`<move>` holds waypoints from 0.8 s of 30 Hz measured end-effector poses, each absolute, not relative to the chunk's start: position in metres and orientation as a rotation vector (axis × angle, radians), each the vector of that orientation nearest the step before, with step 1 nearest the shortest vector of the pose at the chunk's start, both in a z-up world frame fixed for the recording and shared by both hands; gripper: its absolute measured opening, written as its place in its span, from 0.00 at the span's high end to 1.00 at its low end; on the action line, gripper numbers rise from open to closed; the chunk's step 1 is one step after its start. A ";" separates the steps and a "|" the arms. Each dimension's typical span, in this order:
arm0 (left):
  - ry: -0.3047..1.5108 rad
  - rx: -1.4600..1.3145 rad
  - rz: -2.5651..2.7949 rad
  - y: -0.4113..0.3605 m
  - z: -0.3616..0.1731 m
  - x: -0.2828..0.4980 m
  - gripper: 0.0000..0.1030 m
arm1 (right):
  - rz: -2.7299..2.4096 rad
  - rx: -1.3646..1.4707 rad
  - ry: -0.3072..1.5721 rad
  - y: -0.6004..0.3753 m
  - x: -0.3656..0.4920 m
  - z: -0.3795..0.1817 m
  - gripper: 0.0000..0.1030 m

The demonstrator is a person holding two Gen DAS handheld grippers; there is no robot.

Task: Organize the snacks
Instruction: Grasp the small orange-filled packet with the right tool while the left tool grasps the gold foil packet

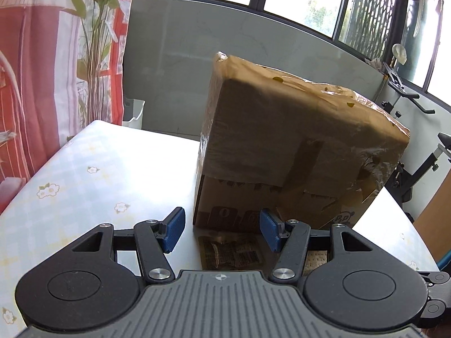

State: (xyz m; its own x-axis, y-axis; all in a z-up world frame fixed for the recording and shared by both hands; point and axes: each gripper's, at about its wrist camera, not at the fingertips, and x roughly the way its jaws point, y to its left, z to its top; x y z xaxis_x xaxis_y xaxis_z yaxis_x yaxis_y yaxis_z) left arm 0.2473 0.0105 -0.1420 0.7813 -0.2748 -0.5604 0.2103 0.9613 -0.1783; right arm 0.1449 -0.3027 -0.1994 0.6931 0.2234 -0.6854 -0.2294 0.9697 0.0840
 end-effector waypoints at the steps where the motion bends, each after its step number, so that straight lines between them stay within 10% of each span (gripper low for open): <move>1: 0.629 -0.115 -0.260 0.012 -0.144 0.247 0.41 | 0.258 -0.004 0.762 -0.303 0.145 -0.199 0.56; 4: 0.650 -0.126 -0.245 0.014 -0.150 0.247 0.41 | 0.268 0.009 0.764 -0.303 0.147 -0.202 0.81; 24: 0.785 -0.007 -0.304 -0.015 -0.202 0.273 0.50 | 0.142 0.094 0.645 -0.292 0.176 -0.215 0.82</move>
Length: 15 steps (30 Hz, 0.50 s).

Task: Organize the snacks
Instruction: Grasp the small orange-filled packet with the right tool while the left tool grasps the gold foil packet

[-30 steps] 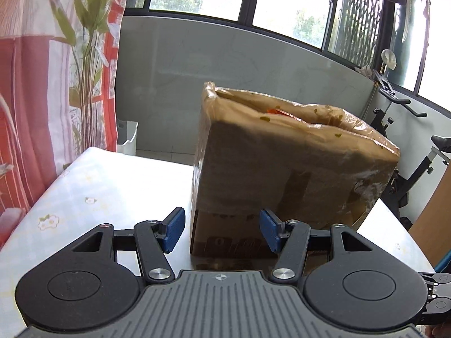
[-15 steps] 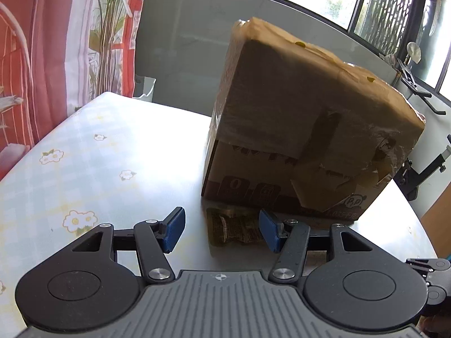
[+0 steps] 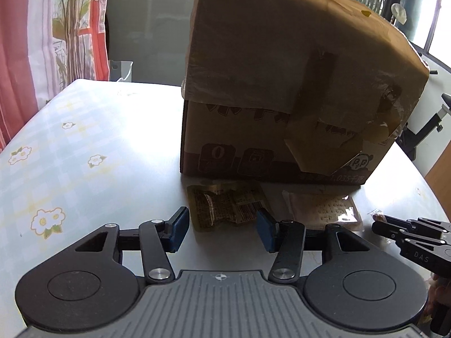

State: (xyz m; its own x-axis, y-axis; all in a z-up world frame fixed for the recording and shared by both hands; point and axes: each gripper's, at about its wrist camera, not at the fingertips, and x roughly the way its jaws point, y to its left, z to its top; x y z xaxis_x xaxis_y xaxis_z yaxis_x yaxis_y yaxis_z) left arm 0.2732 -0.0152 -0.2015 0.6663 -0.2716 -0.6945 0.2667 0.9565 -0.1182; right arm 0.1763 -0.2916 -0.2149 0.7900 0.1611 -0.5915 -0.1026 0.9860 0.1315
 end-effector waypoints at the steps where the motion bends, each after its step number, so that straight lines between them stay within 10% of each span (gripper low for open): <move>1: 0.791 0.011 -0.309 -0.019 -0.204 0.280 0.51 | 0.140 0.104 0.644 -0.293 0.177 -0.215 0.81; 15: 0.818 0.041 -0.339 -0.037 -0.223 0.341 0.51 | 0.156 0.135 0.645 -0.296 0.176 -0.215 0.81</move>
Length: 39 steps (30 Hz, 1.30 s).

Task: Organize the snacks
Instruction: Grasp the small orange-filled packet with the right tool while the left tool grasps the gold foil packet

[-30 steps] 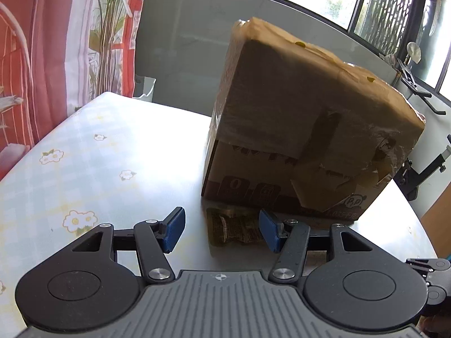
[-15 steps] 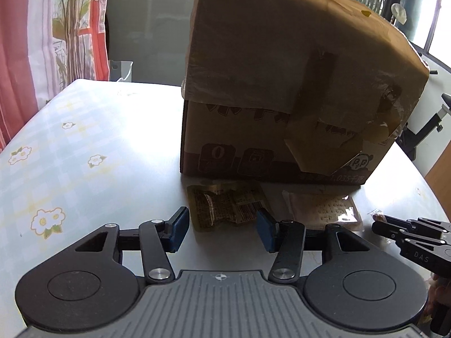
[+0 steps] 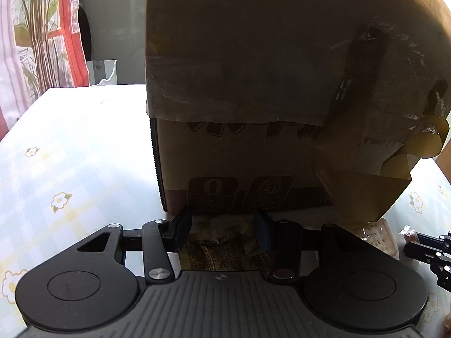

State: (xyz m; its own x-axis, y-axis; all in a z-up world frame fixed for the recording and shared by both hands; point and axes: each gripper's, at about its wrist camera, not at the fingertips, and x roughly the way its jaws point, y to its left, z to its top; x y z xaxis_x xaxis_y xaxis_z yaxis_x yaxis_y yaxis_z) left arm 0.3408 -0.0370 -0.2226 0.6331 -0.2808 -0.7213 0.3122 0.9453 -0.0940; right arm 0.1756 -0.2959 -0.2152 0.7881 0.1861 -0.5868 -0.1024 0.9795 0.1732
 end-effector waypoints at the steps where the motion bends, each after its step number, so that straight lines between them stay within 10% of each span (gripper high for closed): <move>1: 0.825 0.033 -0.337 -0.036 -0.225 0.340 0.51 | 0.156 0.135 0.645 -0.296 0.176 -0.215 0.81; 39: 0.814 0.163 -0.275 -0.058 -0.233 0.282 0.26 | 0.158 0.153 0.648 -0.297 0.175 -0.215 0.81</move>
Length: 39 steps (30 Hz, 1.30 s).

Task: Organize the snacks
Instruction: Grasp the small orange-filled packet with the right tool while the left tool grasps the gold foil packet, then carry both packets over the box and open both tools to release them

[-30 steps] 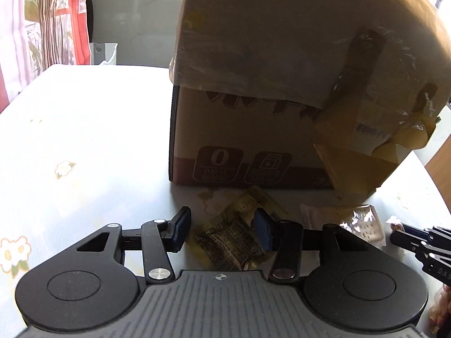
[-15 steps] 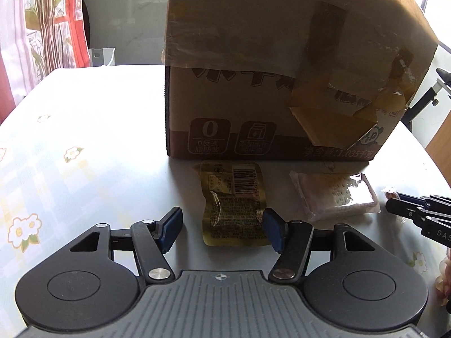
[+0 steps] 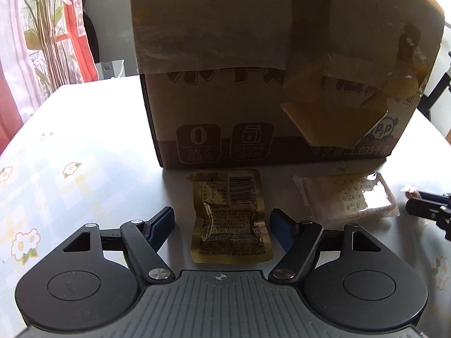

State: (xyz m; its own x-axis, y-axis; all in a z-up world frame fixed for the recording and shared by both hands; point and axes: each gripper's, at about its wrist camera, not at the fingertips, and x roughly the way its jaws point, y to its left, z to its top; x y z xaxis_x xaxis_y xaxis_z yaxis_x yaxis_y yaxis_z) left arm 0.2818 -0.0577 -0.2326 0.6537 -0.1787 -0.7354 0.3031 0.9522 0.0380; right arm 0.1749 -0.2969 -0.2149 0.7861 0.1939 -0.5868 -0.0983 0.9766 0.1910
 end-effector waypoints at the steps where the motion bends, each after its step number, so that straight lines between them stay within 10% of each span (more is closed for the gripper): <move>1: 0.813 0.161 -0.265 -0.059 -0.232 0.280 0.28 | 0.159 0.155 0.648 -0.297 0.175 -0.215 0.81; 8: 0.795 0.116 -0.249 -0.055 -0.220 0.258 0.54 | 0.161 0.166 0.648 -0.298 0.175 -0.215 0.81; 28: 0.587 0.069 -0.275 -0.043 -0.155 0.221 0.55 | 0.125 0.150 0.592 -0.293 0.163 -0.202 0.81; 39: 0.289 0.117 -0.358 -0.057 -0.034 0.245 0.52 | 0.217 0.105 0.268 -0.298 0.171 -0.078 0.81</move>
State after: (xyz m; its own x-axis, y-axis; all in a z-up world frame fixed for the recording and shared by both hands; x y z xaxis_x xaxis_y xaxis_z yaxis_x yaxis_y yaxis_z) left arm 0.2447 -0.0571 -0.0344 0.8959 -0.3286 -0.2989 0.3617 0.9302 0.0617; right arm 0.1710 -0.2975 -0.0781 0.9412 0.2258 -0.2513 -0.1980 0.9714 0.1311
